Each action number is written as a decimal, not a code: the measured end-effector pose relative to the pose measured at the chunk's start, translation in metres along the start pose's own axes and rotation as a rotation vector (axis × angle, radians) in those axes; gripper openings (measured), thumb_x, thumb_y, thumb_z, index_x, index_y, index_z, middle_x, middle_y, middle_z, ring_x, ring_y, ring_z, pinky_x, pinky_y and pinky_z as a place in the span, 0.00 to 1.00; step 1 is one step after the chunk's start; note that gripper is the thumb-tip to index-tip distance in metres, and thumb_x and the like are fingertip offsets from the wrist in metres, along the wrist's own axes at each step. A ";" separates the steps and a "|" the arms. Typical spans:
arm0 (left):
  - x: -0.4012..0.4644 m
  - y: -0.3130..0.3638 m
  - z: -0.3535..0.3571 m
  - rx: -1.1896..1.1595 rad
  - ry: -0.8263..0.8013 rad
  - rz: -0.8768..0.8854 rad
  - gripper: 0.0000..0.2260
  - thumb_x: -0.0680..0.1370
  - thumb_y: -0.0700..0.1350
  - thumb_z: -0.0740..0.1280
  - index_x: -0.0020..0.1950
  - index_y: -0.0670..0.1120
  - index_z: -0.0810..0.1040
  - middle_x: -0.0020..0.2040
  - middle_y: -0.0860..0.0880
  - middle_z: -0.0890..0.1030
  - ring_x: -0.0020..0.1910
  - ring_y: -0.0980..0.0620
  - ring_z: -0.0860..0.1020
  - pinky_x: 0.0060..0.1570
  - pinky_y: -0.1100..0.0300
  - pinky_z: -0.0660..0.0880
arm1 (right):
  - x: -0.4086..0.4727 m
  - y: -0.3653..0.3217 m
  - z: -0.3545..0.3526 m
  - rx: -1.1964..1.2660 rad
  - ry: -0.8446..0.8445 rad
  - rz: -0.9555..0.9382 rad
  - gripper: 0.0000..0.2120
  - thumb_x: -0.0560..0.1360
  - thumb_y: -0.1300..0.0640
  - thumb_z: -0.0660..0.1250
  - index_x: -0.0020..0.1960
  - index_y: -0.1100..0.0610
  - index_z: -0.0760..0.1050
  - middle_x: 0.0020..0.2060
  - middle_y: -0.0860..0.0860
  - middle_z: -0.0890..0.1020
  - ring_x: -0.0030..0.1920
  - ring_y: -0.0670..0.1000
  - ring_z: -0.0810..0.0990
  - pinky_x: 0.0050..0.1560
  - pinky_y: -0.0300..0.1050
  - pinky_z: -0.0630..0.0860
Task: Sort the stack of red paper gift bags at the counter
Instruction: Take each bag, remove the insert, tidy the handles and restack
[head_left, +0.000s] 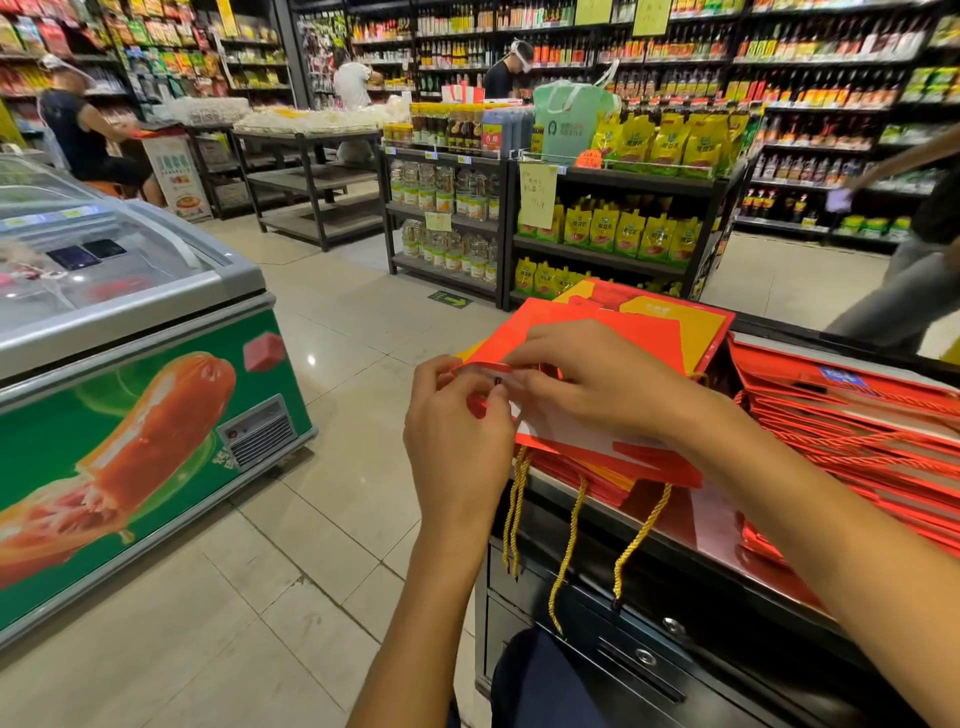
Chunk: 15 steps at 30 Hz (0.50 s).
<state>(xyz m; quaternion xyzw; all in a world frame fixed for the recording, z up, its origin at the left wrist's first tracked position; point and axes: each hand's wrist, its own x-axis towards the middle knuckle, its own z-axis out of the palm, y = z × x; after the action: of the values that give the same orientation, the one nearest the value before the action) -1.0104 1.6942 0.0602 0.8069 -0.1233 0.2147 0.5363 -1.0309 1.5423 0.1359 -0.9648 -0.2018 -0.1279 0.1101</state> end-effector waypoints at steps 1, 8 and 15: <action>0.000 0.000 -0.001 -0.040 0.000 -0.005 0.03 0.78 0.44 0.72 0.47 0.50 0.86 0.61 0.56 0.76 0.52 0.68 0.73 0.49 0.75 0.72 | 0.000 0.000 -0.001 -0.003 0.007 -0.002 0.13 0.82 0.54 0.61 0.56 0.56 0.83 0.45 0.50 0.82 0.46 0.50 0.78 0.46 0.56 0.74; -0.007 -0.013 -0.010 -0.186 -0.072 0.072 0.05 0.77 0.41 0.75 0.47 0.51 0.86 0.58 0.64 0.76 0.56 0.74 0.73 0.48 0.78 0.71 | -0.001 0.006 0.005 0.049 0.064 0.029 0.11 0.81 0.61 0.64 0.58 0.61 0.83 0.50 0.54 0.84 0.50 0.53 0.80 0.50 0.52 0.73; -0.005 -0.029 -0.022 -0.369 -0.134 -0.005 0.03 0.77 0.47 0.74 0.50 0.51 0.87 0.63 0.57 0.82 0.65 0.64 0.76 0.56 0.73 0.75 | 0.001 0.012 -0.007 0.310 -0.141 0.197 0.12 0.80 0.44 0.68 0.57 0.46 0.85 0.52 0.39 0.85 0.53 0.39 0.80 0.56 0.42 0.76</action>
<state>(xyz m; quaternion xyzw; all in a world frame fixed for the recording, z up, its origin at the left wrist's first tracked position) -1.0077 1.7259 0.0417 0.7078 -0.1939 0.1327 0.6661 -1.0269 1.5300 0.1407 -0.9579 -0.1309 -0.0161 0.2549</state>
